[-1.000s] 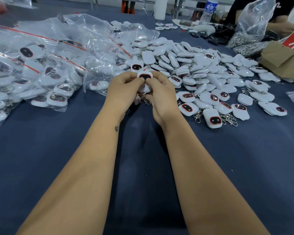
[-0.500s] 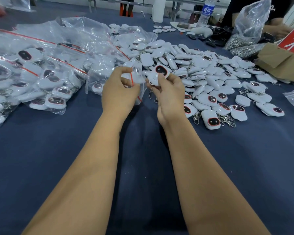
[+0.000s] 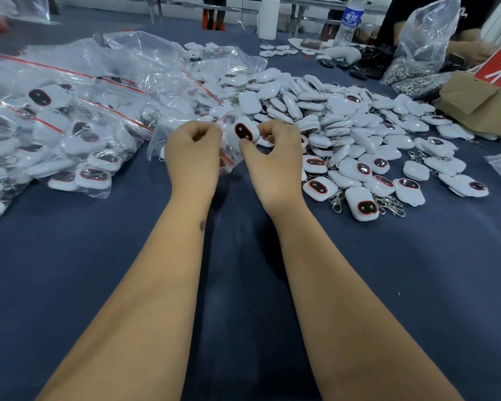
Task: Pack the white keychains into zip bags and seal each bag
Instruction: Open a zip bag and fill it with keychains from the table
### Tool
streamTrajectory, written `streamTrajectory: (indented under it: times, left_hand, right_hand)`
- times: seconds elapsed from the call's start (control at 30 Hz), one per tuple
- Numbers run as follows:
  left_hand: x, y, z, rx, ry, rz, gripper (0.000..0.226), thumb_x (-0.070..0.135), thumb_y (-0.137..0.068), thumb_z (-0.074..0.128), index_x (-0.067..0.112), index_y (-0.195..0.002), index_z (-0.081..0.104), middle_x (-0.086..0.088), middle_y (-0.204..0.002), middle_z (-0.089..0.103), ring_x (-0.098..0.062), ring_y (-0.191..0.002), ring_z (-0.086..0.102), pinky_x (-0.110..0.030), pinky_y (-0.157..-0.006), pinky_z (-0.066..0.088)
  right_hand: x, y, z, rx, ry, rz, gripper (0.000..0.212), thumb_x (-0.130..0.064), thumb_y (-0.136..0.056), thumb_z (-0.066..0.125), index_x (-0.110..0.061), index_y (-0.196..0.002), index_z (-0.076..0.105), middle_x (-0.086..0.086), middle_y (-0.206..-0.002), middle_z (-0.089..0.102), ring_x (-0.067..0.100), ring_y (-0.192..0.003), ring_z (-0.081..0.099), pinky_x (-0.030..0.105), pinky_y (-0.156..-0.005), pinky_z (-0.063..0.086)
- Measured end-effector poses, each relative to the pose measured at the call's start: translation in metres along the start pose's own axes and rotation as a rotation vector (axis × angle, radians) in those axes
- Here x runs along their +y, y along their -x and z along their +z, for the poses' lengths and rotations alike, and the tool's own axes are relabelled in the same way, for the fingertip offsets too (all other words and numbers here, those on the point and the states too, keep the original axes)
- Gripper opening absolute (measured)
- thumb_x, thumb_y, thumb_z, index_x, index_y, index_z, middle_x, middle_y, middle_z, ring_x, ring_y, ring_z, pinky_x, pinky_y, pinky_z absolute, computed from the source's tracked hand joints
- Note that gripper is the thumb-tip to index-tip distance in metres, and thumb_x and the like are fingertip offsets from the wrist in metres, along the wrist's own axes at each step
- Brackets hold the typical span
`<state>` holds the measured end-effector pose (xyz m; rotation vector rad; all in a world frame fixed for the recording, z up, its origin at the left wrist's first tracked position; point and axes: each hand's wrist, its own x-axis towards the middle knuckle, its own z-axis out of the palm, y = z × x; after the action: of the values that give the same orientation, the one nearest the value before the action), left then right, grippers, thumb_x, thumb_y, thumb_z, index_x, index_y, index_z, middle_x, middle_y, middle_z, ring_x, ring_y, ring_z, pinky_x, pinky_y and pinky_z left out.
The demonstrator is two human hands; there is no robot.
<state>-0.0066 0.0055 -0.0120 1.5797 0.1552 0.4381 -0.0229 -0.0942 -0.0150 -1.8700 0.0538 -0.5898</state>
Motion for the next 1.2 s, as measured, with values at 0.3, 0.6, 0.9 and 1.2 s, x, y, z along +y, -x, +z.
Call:
streamTrajectory:
  times: [0.3,0.6,0.9,1.2]
  left_hand:
    - [0.004,0.002,0.004,-0.014,0.068,0.085,0.014,0.015,-0.089,0.062,0.018,-0.083,0.074,0.009,-0.063,0.061,-0.011,-0.061,0.056,-0.028,-0.063,0.049]
    - [0.020,-0.005,-0.012,0.527,0.425,0.235,0.012,0.010,-0.093,0.055,0.017,-0.083,0.057,0.001,-0.075,0.052,-0.017,-0.068,0.047,-0.037,-0.061,0.044]
    - [-0.005,0.010,0.012,-0.353,-0.500,0.171,0.014,0.024,-0.093,0.058,0.023,-0.104,0.066,0.003,-0.083,0.066,-0.028,-0.082,0.066,-0.039,-0.074,0.053]
    - [-0.010,-0.002,-0.001,0.024,-0.428,0.035,0.017,0.015,-0.085,0.050,0.010,-0.085,0.067,0.000,-0.071,0.057,-0.017,-0.064,0.044,-0.026,-0.055,0.035]
  right_hand:
    - [0.002,0.001,0.003,-0.116,0.132,-0.147,0.037,-0.017,-0.092,0.056,-0.022,-0.129,0.060,-0.005,-0.084,0.061,0.012,-0.078,0.053,0.036,-0.082,0.050]
    - [0.003,0.000,-0.017,-0.005,0.894,0.129,0.034,-0.011,-0.075,0.050,-0.014,-0.109,0.051,0.010,-0.122,0.046,0.032,-0.116,0.038,0.040,-0.093,0.026]
    - [0.002,-0.002,-0.015,-0.001,0.338,0.071,0.037,-0.004,-0.090,0.043,-0.012,-0.124,0.055,0.001,-0.106,0.062,0.025,-0.100,0.058,0.041,-0.087,0.046]
    - [0.005,-0.007,-0.005,-0.005,-0.521,0.451,0.055,0.010,-0.084,0.064,-0.007,-0.134,0.049,0.016,-0.124,0.064,0.028,-0.111,0.065,0.041,-0.100,0.052]
